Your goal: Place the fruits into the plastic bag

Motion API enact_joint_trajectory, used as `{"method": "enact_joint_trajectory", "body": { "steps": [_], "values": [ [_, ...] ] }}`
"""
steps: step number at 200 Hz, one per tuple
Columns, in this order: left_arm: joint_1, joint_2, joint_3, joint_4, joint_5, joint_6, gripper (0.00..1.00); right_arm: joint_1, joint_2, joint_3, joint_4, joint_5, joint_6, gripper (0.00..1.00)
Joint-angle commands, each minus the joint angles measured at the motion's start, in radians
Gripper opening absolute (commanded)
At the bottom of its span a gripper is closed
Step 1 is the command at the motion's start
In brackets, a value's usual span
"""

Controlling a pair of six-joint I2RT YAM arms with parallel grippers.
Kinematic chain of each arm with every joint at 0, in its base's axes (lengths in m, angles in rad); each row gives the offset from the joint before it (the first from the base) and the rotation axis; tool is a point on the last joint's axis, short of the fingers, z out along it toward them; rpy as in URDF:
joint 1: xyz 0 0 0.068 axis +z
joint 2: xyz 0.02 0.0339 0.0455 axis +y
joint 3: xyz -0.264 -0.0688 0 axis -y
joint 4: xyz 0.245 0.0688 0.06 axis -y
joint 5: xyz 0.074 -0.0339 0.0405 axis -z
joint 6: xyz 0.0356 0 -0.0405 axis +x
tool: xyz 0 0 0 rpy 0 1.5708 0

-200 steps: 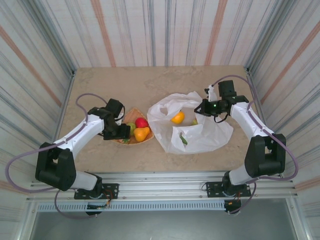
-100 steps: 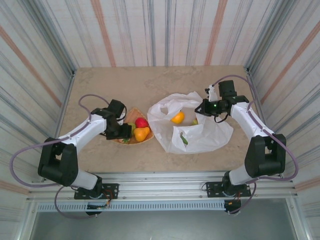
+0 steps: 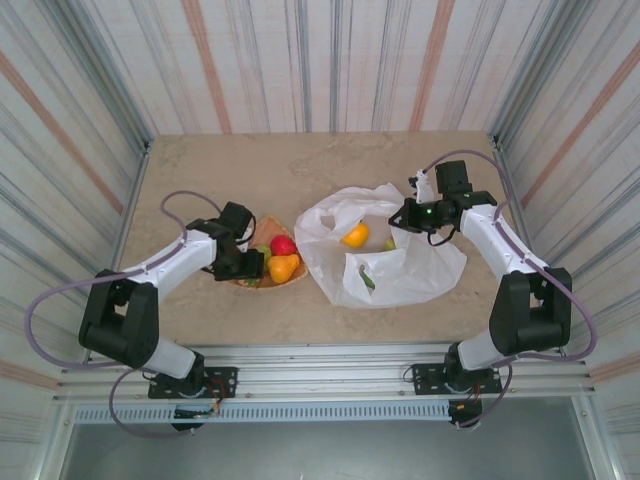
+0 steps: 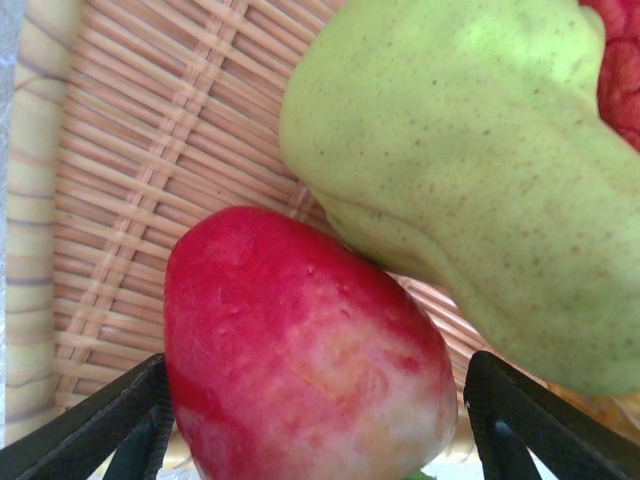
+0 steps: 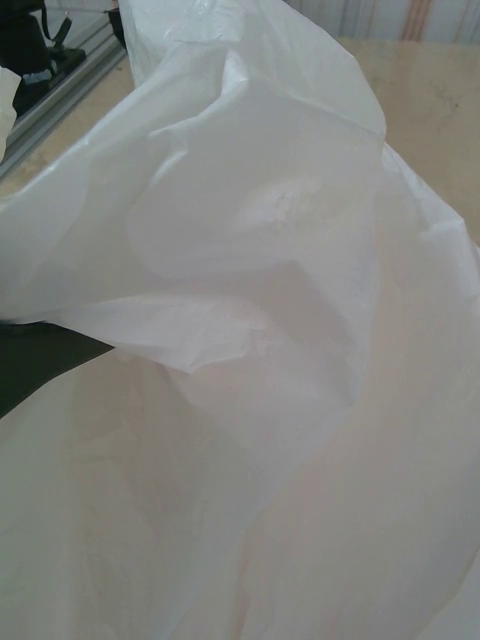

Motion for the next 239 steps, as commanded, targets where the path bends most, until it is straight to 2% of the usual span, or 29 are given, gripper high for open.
{"method": "enact_joint_trajectory", "body": {
  "steps": [1, 100, 158, 174, 205, 239],
  "values": [
    [-0.009, 0.018, -0.01, 0.012, -0.019, -0.021, 0.78, 0.008, -0.009, -0.003, -0.004, 0.017, 0.009, 0.0],
    [-0.013, -0.015, -0.014, -0.013, -0.064, -0.021, 0.64, 0.011, 0.004, -0.01, 0.003, 0.019, 0.01, 0.0],
    [-0.013, -0.169, -0.017, -0.117, -0.159, -0.043, 0.62, 0.013, 0.007, -0.016, 0.015, 0.016, 0.013, 0.0],
    [-0.015, -0.237, 0.013, -0.16, -0.153, -0.054, 0.61, 0.016, 0.008, -0.013, 0.017, 0.015, 0.014, 0.0],
    [-0.114, -0.357, 0.095, -0.125, -0.129, -0.098, 0.58, 0.016, 0.009, -0.001, 0.014, 0.012, 0.012, 0.0],
    [-0.309, -0.285, 0.192, 0.018, -0.096, -0.147, 0.58, 0.008, 0.0, 0.012, 0.006, -0.008, 0.011, 0.0]
  ]
}}
